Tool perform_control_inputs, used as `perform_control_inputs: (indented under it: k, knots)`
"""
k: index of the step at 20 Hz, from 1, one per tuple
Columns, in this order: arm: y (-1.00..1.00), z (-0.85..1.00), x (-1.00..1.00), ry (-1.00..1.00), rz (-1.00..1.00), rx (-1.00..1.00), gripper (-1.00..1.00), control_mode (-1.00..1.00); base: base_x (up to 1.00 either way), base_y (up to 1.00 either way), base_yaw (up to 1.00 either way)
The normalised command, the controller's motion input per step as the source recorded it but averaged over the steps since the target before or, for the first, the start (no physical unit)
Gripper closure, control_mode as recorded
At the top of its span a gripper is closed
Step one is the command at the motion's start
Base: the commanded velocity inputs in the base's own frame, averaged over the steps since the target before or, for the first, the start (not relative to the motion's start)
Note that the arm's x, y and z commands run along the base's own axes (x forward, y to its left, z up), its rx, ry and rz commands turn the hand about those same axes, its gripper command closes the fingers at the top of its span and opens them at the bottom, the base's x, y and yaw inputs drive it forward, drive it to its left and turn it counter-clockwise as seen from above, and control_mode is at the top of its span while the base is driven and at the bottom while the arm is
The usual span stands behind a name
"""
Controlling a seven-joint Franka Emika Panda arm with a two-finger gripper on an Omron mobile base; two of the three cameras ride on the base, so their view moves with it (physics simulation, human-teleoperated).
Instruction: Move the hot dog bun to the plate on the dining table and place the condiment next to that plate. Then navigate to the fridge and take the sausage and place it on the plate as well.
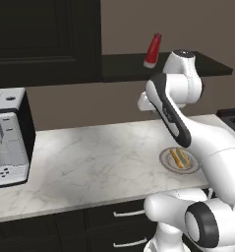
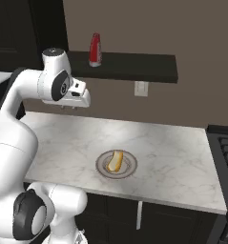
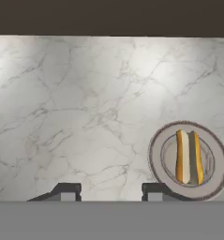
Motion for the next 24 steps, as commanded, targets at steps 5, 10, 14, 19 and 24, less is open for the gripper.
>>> perform_control_inputs:
  k: [5,10,14,19,24]
  knots:
    - [-0.41,-0.16,0.01,-0.04,0.0,0.02,-1.0,-1.0,0.0,0.0,0.0]
    - [-1.0,-0.5,0.01,0.0,0.0,0.05,-1.0,-1.0,0.0,0.0,0.0]
    - [-0.98,-0.7,0.03,0.04,0.0,0.0,-1.0,-1.0,0.0,0.0,0.0]
    - [-0.77,-0.77,0.06,0.08,0.0,0.0,-1.0,-1.0,0.0,0.0,0.0]
    - [-0.25,-0.68,0.19,0.16,0.0,0.0,-1.0,-1.0,0.0,0.0,0.0]
